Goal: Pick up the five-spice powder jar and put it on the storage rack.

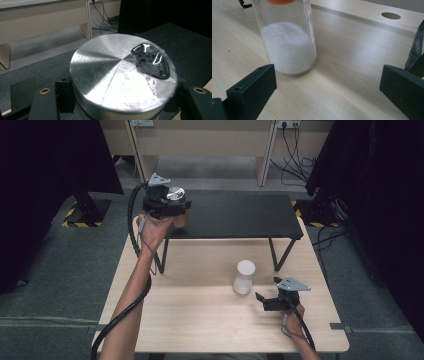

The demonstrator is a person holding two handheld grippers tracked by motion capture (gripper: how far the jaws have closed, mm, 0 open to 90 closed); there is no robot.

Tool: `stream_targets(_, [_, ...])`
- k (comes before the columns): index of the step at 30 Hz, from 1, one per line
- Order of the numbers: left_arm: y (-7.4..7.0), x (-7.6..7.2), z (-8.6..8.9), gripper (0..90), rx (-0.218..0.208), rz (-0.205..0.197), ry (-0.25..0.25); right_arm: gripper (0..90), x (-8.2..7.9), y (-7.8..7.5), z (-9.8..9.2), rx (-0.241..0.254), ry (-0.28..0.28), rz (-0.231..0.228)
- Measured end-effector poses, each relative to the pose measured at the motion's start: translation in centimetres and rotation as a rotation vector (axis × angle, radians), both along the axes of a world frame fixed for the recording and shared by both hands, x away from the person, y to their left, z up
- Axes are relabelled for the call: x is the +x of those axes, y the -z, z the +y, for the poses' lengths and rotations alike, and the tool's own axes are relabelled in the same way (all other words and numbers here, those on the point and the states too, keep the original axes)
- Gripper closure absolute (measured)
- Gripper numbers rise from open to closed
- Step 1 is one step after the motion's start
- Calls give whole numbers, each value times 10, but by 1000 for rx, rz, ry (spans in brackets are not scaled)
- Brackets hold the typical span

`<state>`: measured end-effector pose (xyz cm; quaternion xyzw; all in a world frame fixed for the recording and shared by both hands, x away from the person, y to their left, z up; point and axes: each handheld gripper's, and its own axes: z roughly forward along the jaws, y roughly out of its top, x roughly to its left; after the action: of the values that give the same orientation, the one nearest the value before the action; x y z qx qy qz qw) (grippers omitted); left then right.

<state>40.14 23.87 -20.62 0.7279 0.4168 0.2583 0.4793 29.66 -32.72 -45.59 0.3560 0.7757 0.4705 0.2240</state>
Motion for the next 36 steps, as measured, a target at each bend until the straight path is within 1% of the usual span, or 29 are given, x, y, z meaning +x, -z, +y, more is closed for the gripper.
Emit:
stream_targets(3, [3, 3, 1, 310, -15, 8, -8, 11, 0, 0, 0, 0, 0, 0])
stream_targets(9, [5, 8, -3, 310, 17, 21, -37, 11, 0, 0, 0, 1, 0, 1])
stream_targets(12, [8, 10, -2, 309, 4, 23, -46, 11, 0, 0, 0, 2, -1, 1])
stream_targets(17, [11, 12, -1, 309, 0, 28, -58, 11, 0, 0, -1, 3, -2, 2])
stream_targets(26, [16, 15, -2, 309, 12, 28, -63, 11, 1, 0, -1, 4, -2, 2])
stream_targets(28, [20, 14, -1, 309, 5, 18, -62, 11, 0, 0, -1, 3, -2, 2])
stream_targets(31, [19, 14, 0, 303, 9, 24, -59, 11, 0, 0, -1, 3, -2, 1])
stream_targets(32, [19, 15, 2, 295, -5, 29, -56, 11, 1, 0, -1, 3, -3, 2])
stream_targets(33, [17, 16, 3, 232, -19, 42, -62, 11, 0, 0, -1, 2, -2, 1])
stream_targets(34, [17, 16, 3, 176, -21, 48, -66, 11, 0, 0, 0, 2, -1, 1])
stream_targets(36, [16, 14, 0, 129, -1, 42, -78, 11, 0, 0, 0, 2, -1, 1])
